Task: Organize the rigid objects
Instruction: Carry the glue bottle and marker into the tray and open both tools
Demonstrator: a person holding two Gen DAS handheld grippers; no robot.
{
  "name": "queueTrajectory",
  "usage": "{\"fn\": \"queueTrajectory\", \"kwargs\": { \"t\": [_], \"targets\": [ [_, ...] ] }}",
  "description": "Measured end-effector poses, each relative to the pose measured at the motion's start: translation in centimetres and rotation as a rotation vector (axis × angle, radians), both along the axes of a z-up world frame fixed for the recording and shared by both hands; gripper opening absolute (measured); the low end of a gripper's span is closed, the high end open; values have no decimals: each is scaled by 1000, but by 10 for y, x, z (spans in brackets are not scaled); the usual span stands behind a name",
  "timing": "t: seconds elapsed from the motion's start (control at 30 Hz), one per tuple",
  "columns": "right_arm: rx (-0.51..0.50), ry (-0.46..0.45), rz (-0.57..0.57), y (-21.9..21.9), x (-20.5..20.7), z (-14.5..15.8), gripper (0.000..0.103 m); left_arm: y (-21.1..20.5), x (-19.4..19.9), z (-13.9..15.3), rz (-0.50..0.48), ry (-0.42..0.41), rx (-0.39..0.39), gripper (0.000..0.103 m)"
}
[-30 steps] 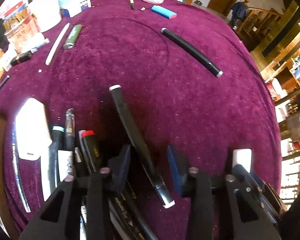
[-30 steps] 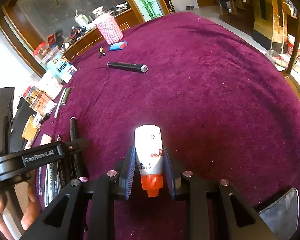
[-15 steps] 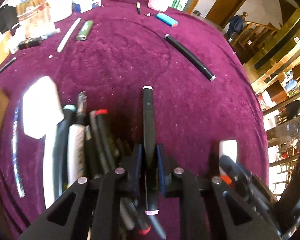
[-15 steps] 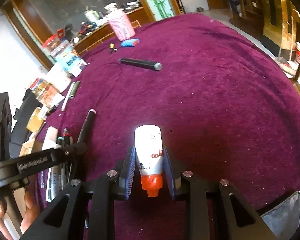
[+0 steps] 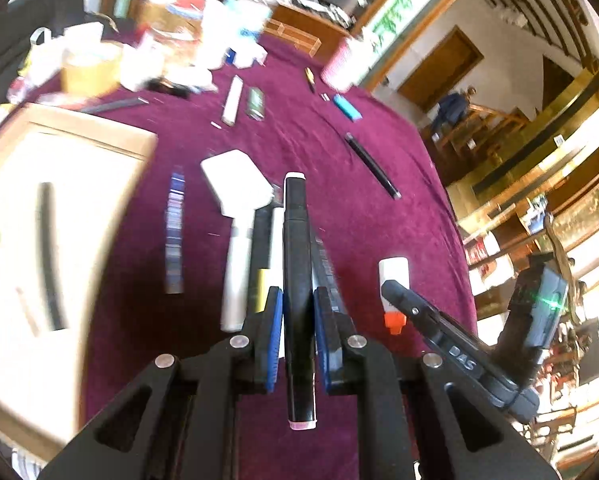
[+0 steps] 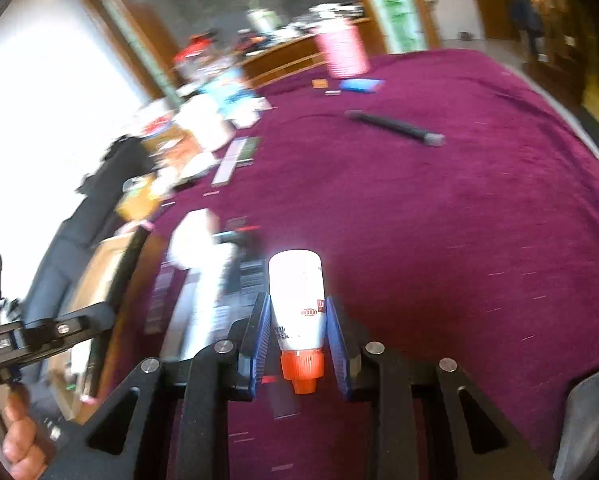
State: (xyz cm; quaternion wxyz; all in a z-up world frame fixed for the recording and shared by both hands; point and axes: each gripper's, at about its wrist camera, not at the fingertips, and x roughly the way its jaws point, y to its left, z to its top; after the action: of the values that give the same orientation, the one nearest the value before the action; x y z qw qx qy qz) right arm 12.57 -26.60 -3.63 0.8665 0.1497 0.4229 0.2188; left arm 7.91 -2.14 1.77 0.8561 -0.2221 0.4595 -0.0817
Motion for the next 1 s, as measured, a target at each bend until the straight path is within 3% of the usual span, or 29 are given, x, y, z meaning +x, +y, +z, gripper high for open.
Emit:
{"fn": "queueTrajectory", "kwargs": {
  "t": [0.13, 0.47, 0.63, 1.0],
  "targets": [
    [79, -9, 145, 55, -15, 24, 30, 43, -22, 13, 69, -21, -4, 15],
    [27, -32, 394, 188, -25, 40, 30, 152, -47, 13, 276, -24, -20, 15],
    [-19, -27, 448, 227, -17, 38, 30, 187, -44, 1, 343, -5, -37, 15],
    [-97, 43, 492, 285, 25, 12, 30, 222, -17, -27, 382, 53, -47, 15]
  ]
}}
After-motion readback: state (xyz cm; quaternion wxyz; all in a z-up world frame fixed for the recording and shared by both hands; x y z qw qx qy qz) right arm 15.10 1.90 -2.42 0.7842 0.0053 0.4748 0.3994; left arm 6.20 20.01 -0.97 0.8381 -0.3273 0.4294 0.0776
